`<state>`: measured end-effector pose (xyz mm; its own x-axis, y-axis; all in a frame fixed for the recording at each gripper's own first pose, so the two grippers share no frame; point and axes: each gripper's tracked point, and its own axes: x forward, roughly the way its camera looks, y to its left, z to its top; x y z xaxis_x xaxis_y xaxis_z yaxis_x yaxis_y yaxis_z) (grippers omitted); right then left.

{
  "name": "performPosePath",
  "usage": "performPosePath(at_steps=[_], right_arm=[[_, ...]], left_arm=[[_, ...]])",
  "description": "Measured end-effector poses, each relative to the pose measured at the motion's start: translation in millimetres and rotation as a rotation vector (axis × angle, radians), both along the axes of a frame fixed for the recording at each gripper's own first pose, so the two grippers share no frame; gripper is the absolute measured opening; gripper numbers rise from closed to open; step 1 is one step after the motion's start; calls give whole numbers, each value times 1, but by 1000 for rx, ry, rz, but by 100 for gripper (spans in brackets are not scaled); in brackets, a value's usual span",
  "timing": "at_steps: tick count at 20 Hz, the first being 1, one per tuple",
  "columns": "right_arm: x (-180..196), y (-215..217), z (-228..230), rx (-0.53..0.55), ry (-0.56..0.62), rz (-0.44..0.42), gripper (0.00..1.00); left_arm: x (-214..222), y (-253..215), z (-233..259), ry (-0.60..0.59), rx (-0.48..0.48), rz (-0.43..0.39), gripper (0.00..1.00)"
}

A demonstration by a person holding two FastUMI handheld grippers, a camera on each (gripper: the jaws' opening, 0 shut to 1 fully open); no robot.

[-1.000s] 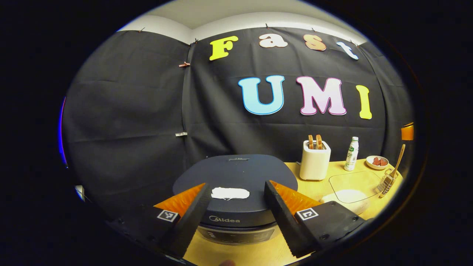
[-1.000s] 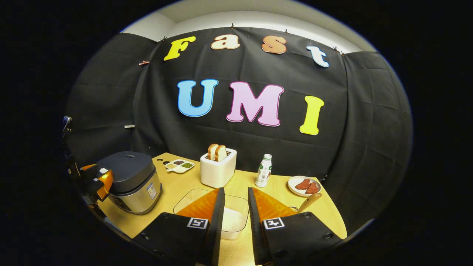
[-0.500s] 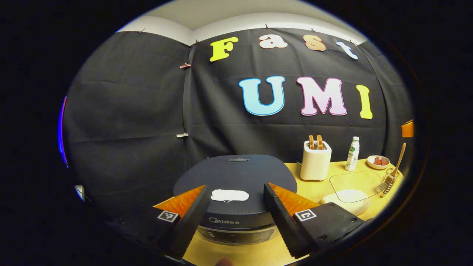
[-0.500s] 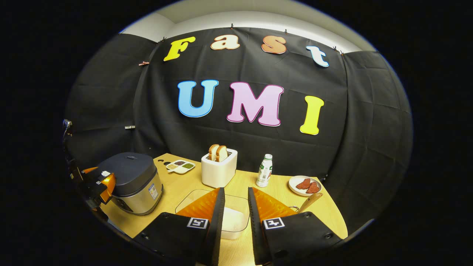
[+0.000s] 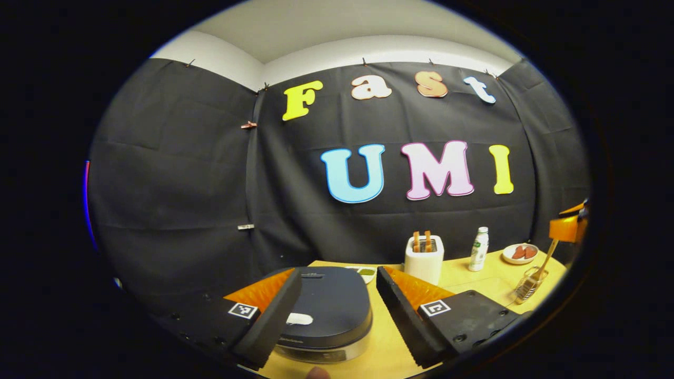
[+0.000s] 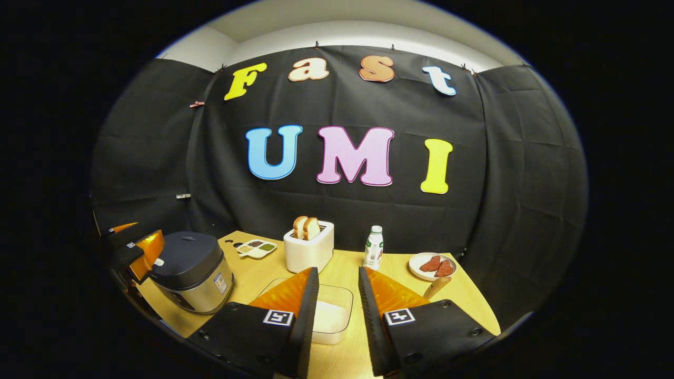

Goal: Close the left gripper, press the button to open the rice cooker; take a wooden spoon from the chopstick holder with the right hand, scoop a spoonful of rice and pour it into the rice cooker, then put the wooden spoon back into the chopstick holder.

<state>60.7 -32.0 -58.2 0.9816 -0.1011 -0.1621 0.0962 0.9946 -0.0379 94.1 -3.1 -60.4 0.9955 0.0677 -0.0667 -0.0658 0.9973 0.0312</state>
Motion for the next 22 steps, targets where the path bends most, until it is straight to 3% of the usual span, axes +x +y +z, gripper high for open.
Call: performPosePath(at_steps=[6, 10, 14, 22], right_arm=[[-23, -22, 18, 16, -19, -6, 78], [-39, -39, 38, 27, -41, -6, 86], [-49, -46, 49, 29, -50, 6, 88], [-59, -50, 72, 7, -100, 14, 89]], left_arm=[[-20, -54, 51, -24, -21, -81, 96], [-36, -105, 90, -81, -102, -193, 95], [-50, -125, 101, -66, -188, -239, 95], [-58, -109, 126, -116, -130, -154, 96]])
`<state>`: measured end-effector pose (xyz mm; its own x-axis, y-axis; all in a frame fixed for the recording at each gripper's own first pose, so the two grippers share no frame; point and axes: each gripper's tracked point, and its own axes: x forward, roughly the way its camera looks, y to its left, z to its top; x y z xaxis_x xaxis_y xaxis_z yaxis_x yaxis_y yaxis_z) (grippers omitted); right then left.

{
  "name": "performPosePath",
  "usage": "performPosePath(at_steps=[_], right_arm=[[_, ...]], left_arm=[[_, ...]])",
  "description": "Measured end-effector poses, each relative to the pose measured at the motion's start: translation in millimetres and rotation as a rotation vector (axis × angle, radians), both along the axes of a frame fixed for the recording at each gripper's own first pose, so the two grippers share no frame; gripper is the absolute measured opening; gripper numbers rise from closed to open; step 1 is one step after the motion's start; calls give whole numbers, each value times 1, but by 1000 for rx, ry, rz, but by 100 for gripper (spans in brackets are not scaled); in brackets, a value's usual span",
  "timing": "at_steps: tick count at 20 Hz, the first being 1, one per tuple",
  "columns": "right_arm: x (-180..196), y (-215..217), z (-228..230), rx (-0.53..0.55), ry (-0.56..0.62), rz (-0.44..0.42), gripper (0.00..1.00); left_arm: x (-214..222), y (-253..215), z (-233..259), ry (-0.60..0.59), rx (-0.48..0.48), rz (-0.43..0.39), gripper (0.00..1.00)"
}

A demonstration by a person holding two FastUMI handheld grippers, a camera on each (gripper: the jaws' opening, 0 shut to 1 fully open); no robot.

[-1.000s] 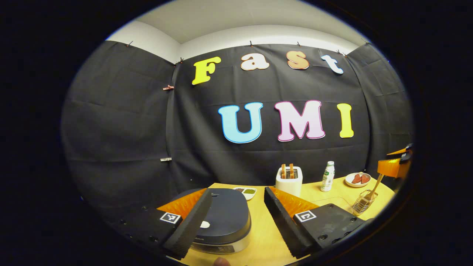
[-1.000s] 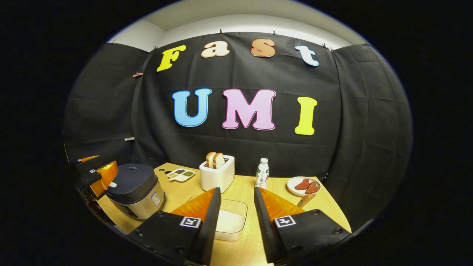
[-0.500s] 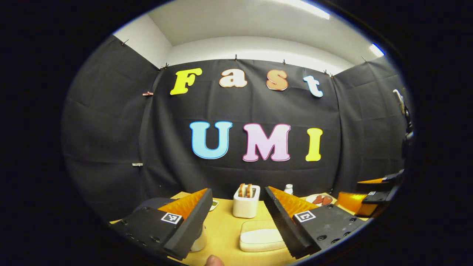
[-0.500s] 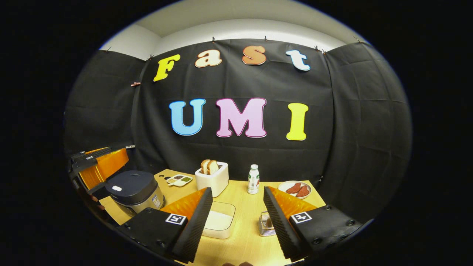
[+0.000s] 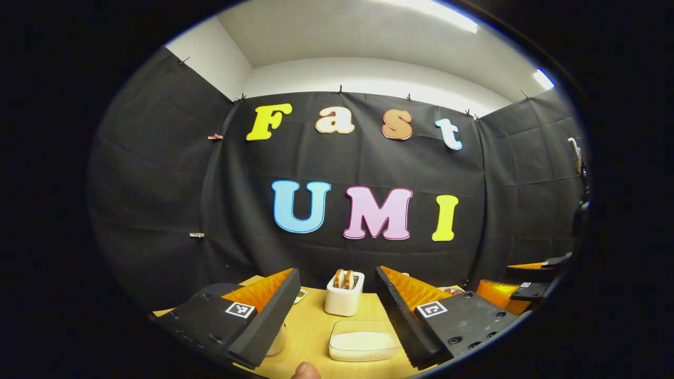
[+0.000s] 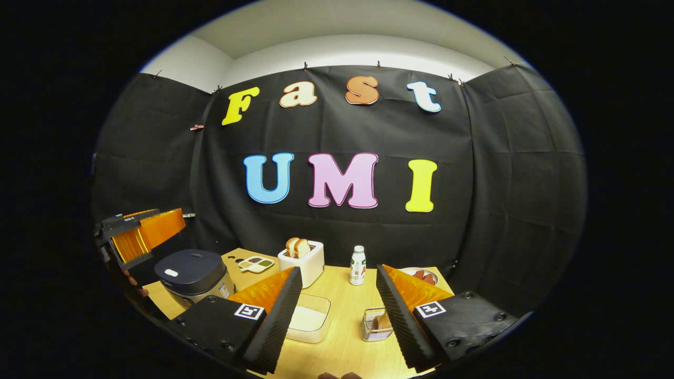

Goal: Close the left gripper, press the button to open the rice cooker; take a wooden spoon from the chopstick holder with the right hand, scoop a spoonful of rice and pour it into the rice cooker, then put the wooden spoon back into the chopstick holder.

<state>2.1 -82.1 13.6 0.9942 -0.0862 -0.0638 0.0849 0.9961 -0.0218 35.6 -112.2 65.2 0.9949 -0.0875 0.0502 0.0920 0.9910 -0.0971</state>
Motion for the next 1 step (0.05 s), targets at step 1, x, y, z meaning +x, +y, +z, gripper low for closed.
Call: performPosePath(at_steps=[1], right_arm=[[0, 1, 1, -2, -3, 2, 89]], left_arm=[[-1, 4, -1, 5, 11, 19, 95]])
